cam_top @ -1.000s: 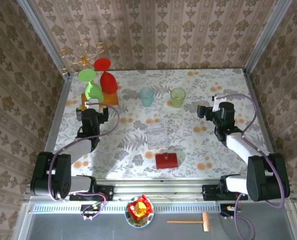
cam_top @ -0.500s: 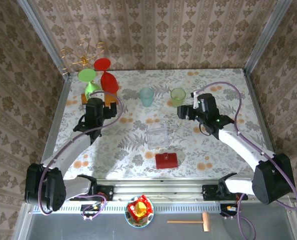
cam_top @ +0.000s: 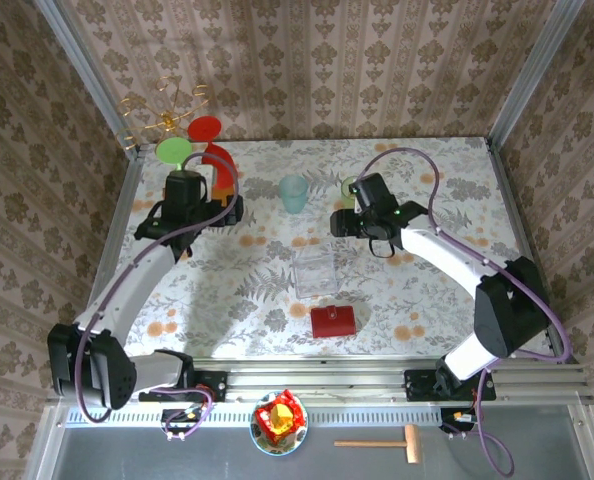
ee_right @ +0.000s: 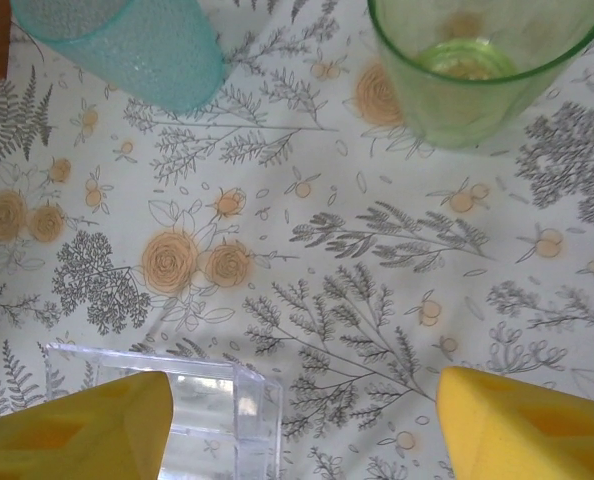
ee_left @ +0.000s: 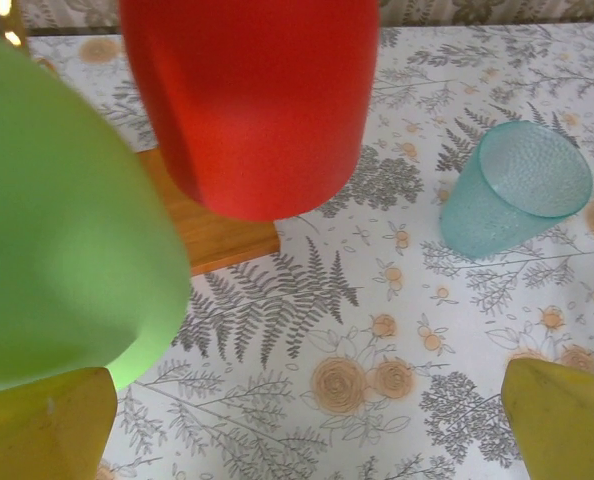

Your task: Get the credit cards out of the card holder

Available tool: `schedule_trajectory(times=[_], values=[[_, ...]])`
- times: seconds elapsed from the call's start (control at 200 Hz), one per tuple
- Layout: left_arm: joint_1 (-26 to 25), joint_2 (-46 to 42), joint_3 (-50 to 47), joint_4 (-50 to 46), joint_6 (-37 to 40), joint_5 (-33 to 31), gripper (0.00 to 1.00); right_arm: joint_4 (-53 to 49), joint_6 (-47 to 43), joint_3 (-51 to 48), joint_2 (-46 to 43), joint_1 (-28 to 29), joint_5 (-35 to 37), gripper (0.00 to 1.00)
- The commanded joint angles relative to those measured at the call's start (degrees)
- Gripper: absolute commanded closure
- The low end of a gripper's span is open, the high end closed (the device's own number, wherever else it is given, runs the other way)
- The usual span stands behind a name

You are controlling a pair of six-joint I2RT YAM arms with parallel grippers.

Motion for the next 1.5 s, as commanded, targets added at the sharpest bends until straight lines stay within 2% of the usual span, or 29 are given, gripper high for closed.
schedule_trajectory(times=[0.0,0.425,0.96,1.495], values=[[0.71,1.53,2.84,-4.58,0.63,3.38,0.00,-4.10,3.14,1.77,1.07,1.33,-1.02,0.29],[2.18,1.99,1.60,0.18,0.33,5.17,0.00,-9.23,5.37,3.84,3.85,3.08,-0.87,0.36],[2.21,1.78,0.73,0.37,0.90,4.83,0.00,-10.33,7.08,6.25,8.93,4.82,-0.85,0.57],[2.11,0.35,-1.55,1.62,0.97,3.67,0.00,-7.86,8.64,8.62,14.28,5.25,-4.63,0.72]])
